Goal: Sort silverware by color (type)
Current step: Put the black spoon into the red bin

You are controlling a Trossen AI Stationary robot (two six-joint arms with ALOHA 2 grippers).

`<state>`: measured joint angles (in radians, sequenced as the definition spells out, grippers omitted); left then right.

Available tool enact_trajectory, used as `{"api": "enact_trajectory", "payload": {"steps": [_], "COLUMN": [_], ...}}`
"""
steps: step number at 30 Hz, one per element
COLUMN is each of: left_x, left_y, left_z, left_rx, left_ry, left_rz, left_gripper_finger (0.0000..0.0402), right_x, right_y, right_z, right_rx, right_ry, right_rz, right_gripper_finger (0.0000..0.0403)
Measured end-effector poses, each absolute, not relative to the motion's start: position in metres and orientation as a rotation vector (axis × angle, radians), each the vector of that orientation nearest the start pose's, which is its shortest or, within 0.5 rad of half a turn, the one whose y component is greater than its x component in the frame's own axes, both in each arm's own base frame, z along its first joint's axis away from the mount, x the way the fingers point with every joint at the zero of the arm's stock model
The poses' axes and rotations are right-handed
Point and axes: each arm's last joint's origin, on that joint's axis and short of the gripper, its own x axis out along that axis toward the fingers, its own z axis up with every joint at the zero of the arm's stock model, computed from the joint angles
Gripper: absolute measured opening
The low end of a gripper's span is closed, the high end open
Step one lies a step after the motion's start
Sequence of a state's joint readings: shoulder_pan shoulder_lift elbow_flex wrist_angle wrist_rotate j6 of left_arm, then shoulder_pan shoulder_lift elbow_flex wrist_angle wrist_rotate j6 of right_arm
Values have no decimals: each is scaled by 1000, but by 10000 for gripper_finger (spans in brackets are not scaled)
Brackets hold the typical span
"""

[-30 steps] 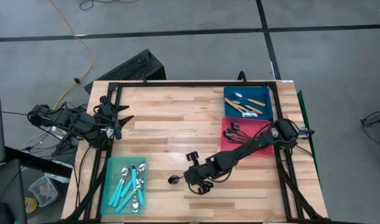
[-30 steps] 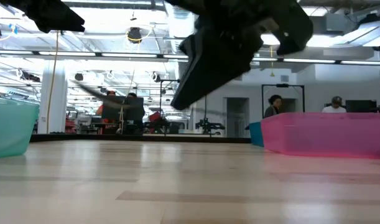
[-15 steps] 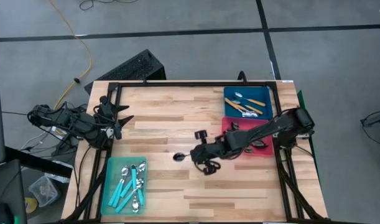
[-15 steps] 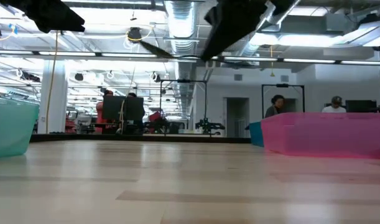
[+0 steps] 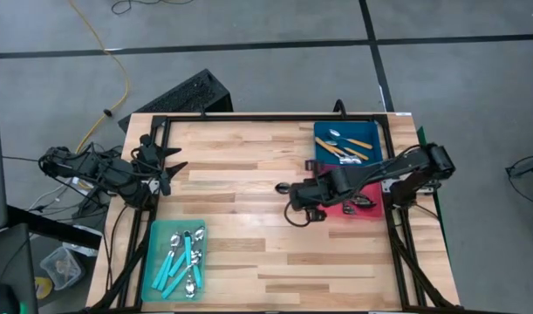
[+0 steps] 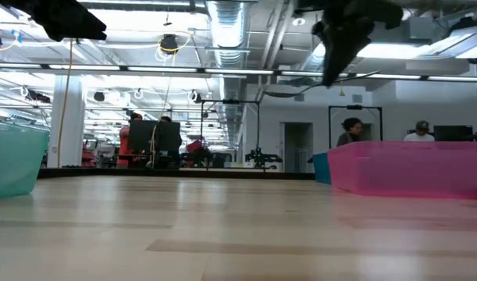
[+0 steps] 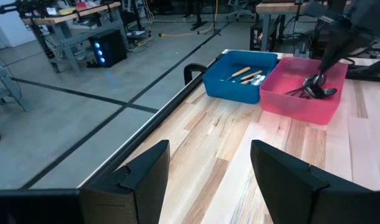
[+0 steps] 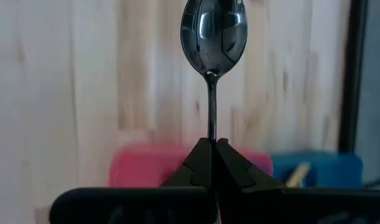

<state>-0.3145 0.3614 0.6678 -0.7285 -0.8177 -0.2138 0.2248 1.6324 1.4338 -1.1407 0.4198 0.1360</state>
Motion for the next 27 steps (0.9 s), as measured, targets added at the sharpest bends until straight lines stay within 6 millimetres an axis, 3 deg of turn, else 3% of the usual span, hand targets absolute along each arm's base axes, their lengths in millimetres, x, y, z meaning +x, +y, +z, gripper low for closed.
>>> {"api": "enact_trajectory", "payload": {"steps": [5, 12, 19, 27], "left_x": [72, 72, 72, 72], "left_y": [-1, -1, -1, -1], "left_z": [292, 292, 292, 292], "left_rx": [22, 22, 22, 22], "left_ry": [304, 305, 304, 305], "left_rz": [530, 530, 530, 530], "left_gripper_finger": [213, 213, 213, 213], "right_x": [281, 222, 174, 151], "right_y": [52, 37, 30, 29], "right_z": [288, 270, 228, 179], "right_rx": [-296, -132, 86, 198], "right_ry": [1289, 1202, 1148, 1150], "right_rz": [-285, -425, -566, -658], "right_gripper_finger": [23, 23, 23, 24]}}
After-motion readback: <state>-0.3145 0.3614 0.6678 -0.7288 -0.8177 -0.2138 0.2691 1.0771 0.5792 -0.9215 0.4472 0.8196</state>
